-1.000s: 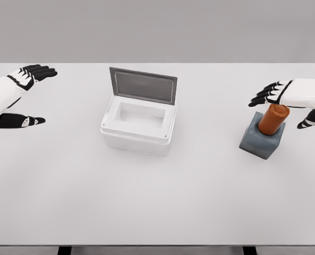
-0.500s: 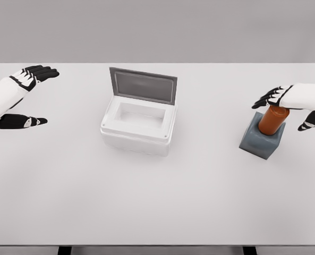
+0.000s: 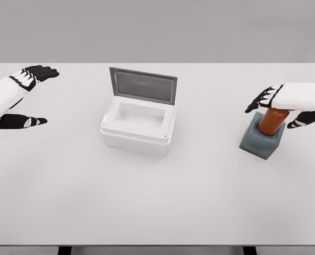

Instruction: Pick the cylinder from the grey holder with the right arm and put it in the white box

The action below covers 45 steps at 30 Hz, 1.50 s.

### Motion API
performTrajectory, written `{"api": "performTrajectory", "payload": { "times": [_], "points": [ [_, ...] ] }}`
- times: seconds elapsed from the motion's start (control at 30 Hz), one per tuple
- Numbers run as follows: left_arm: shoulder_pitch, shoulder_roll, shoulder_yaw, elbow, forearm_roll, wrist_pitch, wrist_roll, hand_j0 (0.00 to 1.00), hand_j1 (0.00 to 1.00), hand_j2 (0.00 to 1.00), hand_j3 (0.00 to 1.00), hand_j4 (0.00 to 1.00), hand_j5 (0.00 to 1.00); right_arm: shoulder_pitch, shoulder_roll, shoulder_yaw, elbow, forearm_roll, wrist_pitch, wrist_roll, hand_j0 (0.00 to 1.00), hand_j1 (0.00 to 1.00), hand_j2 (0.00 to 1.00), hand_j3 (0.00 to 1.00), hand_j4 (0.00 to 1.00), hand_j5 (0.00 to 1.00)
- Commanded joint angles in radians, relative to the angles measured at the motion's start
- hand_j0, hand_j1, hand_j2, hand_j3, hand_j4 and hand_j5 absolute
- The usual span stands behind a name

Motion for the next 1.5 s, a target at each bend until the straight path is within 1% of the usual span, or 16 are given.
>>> {"api": "performTrajectory", "payload": {
  "times": [0.0, 0.13, 0.23, 0.33, 0.53, 0.6, 0.7, 0.8, 0.83, 0.9, 1.0, 1.17, 1.23, 1.3, 1.4, 1.47],
  "points": [
    [0.0, 0.0, 0.0, 0.0, 0.007, 0.001, 0.001, 1.0, 1.0, 1.0, 1.0, 1.0, 1.0, 0.0, -0.001, 0.011, -0.007, -0.006, 0.002, 0.0, 0.78, 0.78, 0.78, 0.78, 0.78, 0.78],
    [0.0, -0.001, 0.0, 0.0, 0.007, 0.001, 0.001, 1.0, 1.0, 1.0, 1.0, 1.0, 1.0, 0.002, -0.008, 0.014, 0.001, -0.006, 0.002, 0.0, 0.63, 0.63, 0.63, 0.63, 0.63, 0.63],
    [0.0, -0.001, 0.0, 0.0, 0.007, 0.001, 0.001, 1.0, 1.0, 1.0, 1.0, 1.0, 1.0, 0.002, -0.012, 0.014, 0.001, -0.007, 0.002, 0.0, 0.39, 0.39, 0.39, 0.39, 0.39, 0.39],
    [0.0, -0.003, -0.001, 0.0, 0.007, 0.001, 0.001, 1.0, 1.0, 1.0, 1.0, 1.0, 1.0, 0.0, -0.014, 0.012, 0.0, -0.011, 0.002, 0.0, 0.23, 0.23, 0.23, 0.23, 0.23, 0.23],
    [0.0, -0.015, 0.0, 0.0, 0.007, 0.001, 0.001, 1.0, 1.0, 1.0, 1.0, 1.0, 1.0, -0.003, -0.023, 0.003, -0.013, -0.009, 0.002, 0.0, 0.21, 0.21, 0.21, 0.21, 0.21, 0.21],
    [0.0, -0.015, 0.0, 0.0, 0.007, 0.001, 0.001, 1.0, 1.0, 1.0, 1.0, 1.0, 1.0, -0.005, -0.078, -0.001, -0.048, -0.009, 0.002, 0.0, 0.21, 0.21, 0.21, 0.21, 0.21, 0.21],
    [0.0, -0.015, 0.002, 0.0, 0.007, 0.001, 0.001, 1.0, 1.0, 1.0, 1.0, 1.0, 1.0, -0.025, -0.067, -0.001, -0.083, -0.007, 0.002, 0.0, 0.2, 0.2, 0.2, 0.2, 0.2, 0.2],
    [0.0, -0.015, 0.002, 0.0, 0.007, 0.001, 0.001, 1.0, 1.0, 1.0, 1.0, 1.0, 1.0, -0.063, 0.011, -0.001, -0.088, -0.007, 0.002, 0.0, 0.21, 0.21, 0.21, 0.21, 0.21, 0.21],
    [0.0, -0.015, 0.002, 0.0, 0.007, 0.001, 0.001, 1.0, 1.0, 1.0, 1.0, 1.0, 1.0, -0.081, 0.063, 0.0, -0.089, -0.007, 0.002, 0.0, 0.21, 0.21, 0.21, 0.21, 0.21, 0.21],
    [0.0, -0.015, 0.002, 0.0, 0.007, 0.001, 0.001, 1.0, 1.0, 1.0, 1.0, 1.0, 1.0, -0.103, 0.117, 0.0, -0.089, -0.007, 0.002, 0.0, 0.21, 0.21, 0.21, 0.21, 0.21, 0.21],
    [0.0, -0.015, 0.002, 0.0, 0.007, 0.001, 0.001, 1.0, 1.0, 1.0, 1.0, 1.0, 1.0, -0.115, 0.212, 0.005, -0.085, -0.004, 0.002, 0.0, 0.22, 0.22, 0.22, 0.22, 0.22, 0.22],
    [0.0, -0.015, 0.002, 0.0, 0.005, 0.001, 0.001, 1.0, 1.0, 1.0, 1.0, 1.0, 1.0, -0.141, 0.325, 0.017, -0.083, -0.004, 0.002, 0.0, 0.23, 0.23, 0.23, 0.23, 0.23, 0.23],
    [-0.002, -0.015, 0.002, 0.0, 0.005, 0.001, 0.001, 1.0, 1.0, 1.0, 1.0, 1.0, 1.0, -0.164, 0.385, 0.058, -0.079, -0.003, 0.002, 0.0, 0.24, 0.24, 0.24, 0.24, 0.24, 0.24],
    [-0.002, -0.015, 0.002, 0.0, 0.002, 0.001, 0.001, 1.0, 1.0, 1.0, 1.0, 1.0, 1.0, -0.198, 0.419, 0.097, -0.079, -0.003, 0.002, 0.0, 0.24, 0.24, 0.24, 0.24, 0.24, 0.24],
    [-0.002, -0.017, 0.0, 0.0, 0.001, 0.001, 0.001, 1.0, 1.0, 1.0, 1.0, 1.0, 1.0, -0.213, 0.483, 0.118, -0.016, -0.001, 0.002, 0.0, 0.24, 0.24, 0.24, 0.24, 0.24, 0.24],
    [-0.002, -0.017, 0.002, 0.0, 0.001, 0.001, 0.001, 1.0, 1.0, 1.0, 1.0, 1.0, 1.0, -0.225, 0.503, 0.146, 0.021, 0.022, 0.002, 0.0, 0.24, 0.24, 0.24, 0.24, 0.24, 0.24]
  ]
}}
